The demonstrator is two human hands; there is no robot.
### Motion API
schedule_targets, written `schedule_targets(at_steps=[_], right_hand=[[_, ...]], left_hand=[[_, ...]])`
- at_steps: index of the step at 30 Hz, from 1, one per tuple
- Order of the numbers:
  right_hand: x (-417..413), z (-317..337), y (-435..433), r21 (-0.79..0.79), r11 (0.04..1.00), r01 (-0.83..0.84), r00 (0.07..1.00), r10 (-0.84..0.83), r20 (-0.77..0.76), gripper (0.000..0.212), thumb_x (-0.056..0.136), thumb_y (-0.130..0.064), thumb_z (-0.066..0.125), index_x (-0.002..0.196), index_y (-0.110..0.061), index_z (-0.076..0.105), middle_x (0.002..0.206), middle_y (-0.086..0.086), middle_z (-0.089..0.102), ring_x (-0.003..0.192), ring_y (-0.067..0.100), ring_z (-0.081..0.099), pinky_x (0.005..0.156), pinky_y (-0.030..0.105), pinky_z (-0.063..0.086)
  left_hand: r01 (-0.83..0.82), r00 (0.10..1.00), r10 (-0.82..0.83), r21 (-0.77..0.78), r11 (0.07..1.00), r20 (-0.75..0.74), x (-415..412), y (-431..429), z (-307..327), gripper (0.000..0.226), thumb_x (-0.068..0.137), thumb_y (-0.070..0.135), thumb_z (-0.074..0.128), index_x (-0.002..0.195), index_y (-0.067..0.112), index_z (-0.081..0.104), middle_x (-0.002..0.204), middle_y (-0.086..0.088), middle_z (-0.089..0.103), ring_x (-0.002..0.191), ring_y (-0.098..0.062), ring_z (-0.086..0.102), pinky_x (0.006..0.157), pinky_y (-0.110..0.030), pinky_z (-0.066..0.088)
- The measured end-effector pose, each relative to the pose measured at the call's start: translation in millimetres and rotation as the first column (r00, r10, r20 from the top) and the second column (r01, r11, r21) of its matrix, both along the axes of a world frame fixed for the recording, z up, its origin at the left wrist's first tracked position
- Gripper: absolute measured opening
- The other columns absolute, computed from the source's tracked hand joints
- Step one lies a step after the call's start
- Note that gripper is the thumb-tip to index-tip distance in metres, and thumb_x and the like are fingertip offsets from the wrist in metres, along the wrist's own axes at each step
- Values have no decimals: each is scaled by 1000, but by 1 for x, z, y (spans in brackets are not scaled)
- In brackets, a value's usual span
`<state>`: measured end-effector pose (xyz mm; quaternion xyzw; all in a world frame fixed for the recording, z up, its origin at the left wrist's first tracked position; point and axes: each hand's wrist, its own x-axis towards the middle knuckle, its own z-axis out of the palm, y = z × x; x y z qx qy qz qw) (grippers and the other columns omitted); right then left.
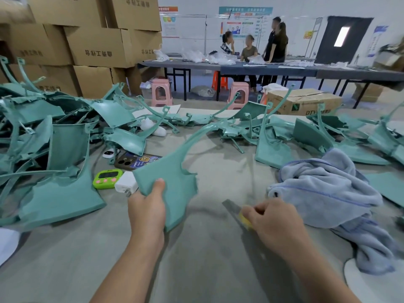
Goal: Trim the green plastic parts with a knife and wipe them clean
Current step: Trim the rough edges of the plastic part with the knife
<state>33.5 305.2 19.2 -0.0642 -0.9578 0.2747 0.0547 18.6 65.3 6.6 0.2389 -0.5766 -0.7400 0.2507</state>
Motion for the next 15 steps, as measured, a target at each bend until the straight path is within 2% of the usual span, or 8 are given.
schedule_targets(at_steps=[2,4,6,8,12,14,15], right_hand=[[4,6,0,186,980,72,997,-72,-7,60,90,-67,52,59,-15,58,53,-2,56,60,20,56,54,32,36],[4,11,7,289,949,130,990,-111,-82,62,94,-65,47,58,-16,57,55,-3,58,62,23,57,56,33,38],[4,13,17,227,957,183,963,-127,-238,57,97,-55,51,57,-14,54,49,-2,54,55,22,53,53,33,37],[4,15,24,97,972,212,924,-167,-343,52,96,-45,57,57,-12,52,46,-1,51,51,18,49,50,32,30],[2,13,21,-54,995,90,951,-102,-291,40,95,-32,63,63,-10,56,51,0,53,54,16,48,55,36,37],[7,12,13,-146,989,8,932,-60,-357,26,93,-24,69,68,-16,64,55,-5,58,59,14,51,58,24,39],[11,15,8,-218,975,-33,892,-69,-447,11,91,-23,71,80,-22,72,62,-11,63,64,10,55,60,15,40]], left_hand=[[33,999,-33,36,999,-7,1,1,1,11,91,26,70,81,25,75,75,10,77,68,-14,75,59,-31,57],[69,997,-68,30,997,-23,2,3,4,19,92,26,69,79,39,77,77,8,77,68,-14,75,60,-31,57],[94,995,-94,4,996,-36,2,4,4,19,92,28,68,80,41,76,79,6,78,70,-16,75,61,-33,57],[113,993,-113,-15,994,-43,3,5,4,15,91,30,68,82,40,76,80,4,78,71,-17,75,63,-35,58],[114,993,-115,-21,993,-16,2,9,4,18,93,33,67,79,36,76,79,5,78,71,-17,75,63,-34,57],[112,994,-112,-17,994,-4,3,10,4,18,93,34,67,78,33,76,78,5,78,71,-17,76,66,-36,58],[116,993,-116,-19,993,-1,3,10,4,17,92,36,67,78,31,76,79,4,78,72,-18,76,68,-37,59]])
